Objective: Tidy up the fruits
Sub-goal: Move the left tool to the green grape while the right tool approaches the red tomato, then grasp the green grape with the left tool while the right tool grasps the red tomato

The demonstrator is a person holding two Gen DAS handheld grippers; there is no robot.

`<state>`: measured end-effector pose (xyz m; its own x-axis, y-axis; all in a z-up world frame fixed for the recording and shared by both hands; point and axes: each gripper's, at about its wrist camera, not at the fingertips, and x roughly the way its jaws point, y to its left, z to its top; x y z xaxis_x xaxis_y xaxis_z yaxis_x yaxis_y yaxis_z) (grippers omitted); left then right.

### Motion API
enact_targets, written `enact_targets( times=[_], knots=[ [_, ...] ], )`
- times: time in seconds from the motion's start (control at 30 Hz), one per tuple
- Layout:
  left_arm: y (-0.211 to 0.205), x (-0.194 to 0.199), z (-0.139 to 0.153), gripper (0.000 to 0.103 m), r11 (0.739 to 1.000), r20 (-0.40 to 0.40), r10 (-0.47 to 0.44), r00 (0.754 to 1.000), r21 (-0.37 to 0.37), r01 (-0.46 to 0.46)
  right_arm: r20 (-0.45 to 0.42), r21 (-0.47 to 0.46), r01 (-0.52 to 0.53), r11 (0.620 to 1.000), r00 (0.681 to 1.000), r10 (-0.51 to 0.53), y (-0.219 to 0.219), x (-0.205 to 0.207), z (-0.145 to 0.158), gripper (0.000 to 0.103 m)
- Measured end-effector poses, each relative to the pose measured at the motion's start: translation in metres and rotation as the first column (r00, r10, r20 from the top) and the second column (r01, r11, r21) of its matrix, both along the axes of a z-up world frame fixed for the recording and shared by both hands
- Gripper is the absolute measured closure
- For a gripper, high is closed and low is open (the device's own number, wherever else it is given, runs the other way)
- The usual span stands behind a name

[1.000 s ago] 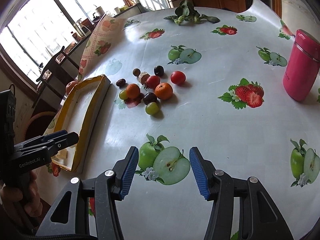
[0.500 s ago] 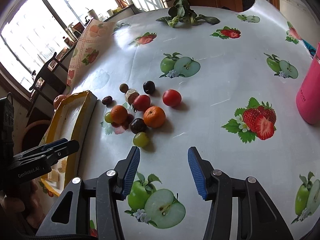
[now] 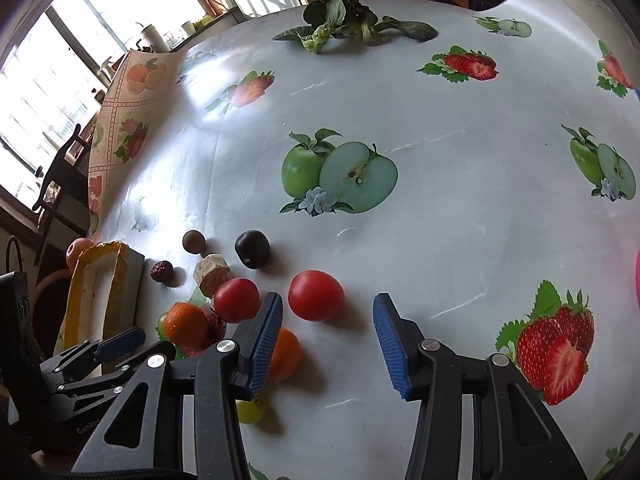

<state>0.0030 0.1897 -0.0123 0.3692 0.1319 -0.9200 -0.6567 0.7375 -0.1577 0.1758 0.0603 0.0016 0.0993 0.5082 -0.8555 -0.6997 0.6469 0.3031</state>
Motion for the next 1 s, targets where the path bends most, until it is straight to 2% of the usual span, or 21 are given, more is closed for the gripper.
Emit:
enact_targets(
  times=[0.2,0.27,0.33,0.47,0.57,0.67,0.77,0.83,0.93,1.0],
  knots=[
    [0.007,0.003,0.0,0.045,1.0,0.042,-0.011,0.999,0.008,0.01,-0.025,0.015,-0.003,1.0,1.0,0.004,0.009,0.005,-0.012,0.056],
    [0.008,0.001,0.0,0.053,1.0,0.047,-0.015,0.999,0.013,0.015,-0.03,0.022,-0.01,1.0,1.0,0.01,0.013,0.005,-0.013,0.06],
    [0.007,-0.003,0.0,0.06,0.999,0.053,-0.034,0.998,0.011,0.033,-0.055,0.037,-0.02,0.999,0.998,0.022,0.017,0.004,-0.013,0.072],
    [0.008,0.0,0.0,0.06,0.999,0.051,-0.052,0.997,0.007,0.051,-0.053,0.044,-0.026,0.999,0.998,0.028,0.019,0.001,-0.014,0.072],
    [-0.001,0.01,-0.003,0.056,0.994,0.008,-0.094,0.995,0.048,0.094,-0.08,0.053,-0.023,0.998,0.996,0.028,0.021,0.002,-0.017,0.072],
    [-0.008,0.014,-0.005,0.057,0.989,-0.014,-0.126,0.992,0.073,0.127,-0.05,0.039,-0.036,0.999,0.998,0.038,0.025,-0.002,-0.016,0.073],
    [-0.005,0.011,-0.003,0.067,0.992,0.012,-0.121,0.993,0.045,0.121,-0.047,0.04,-0.027,0.999,0.998,0.029,0.019,-0.004,-0.013,0.073],
    [-0.005,0.009,0.0,0.08,0.992,0.033,-0.127,0.991,0.024,0.126,-0.043,0.047,-0.014,0.999,0.999,0.016,0.012,-0.005,-0.009,0.073],
    [-0.012,0.01,0.002,0.08,0.989,0.011,-0.143,0.99,0.044,0.143,-0.047,0.064,0.006,0.998,0.999,-0.003,-0.001,-0.005,0.0,0.073],
    [-0.014,0.008,0.004,0.08,0.989,0.025,-0.143,0.989,0.03,0.142,-0.051,0.075,0.015,0.997,0.999,-0.012,-0.009,-0.007,0.006,0.073]
  ],
)
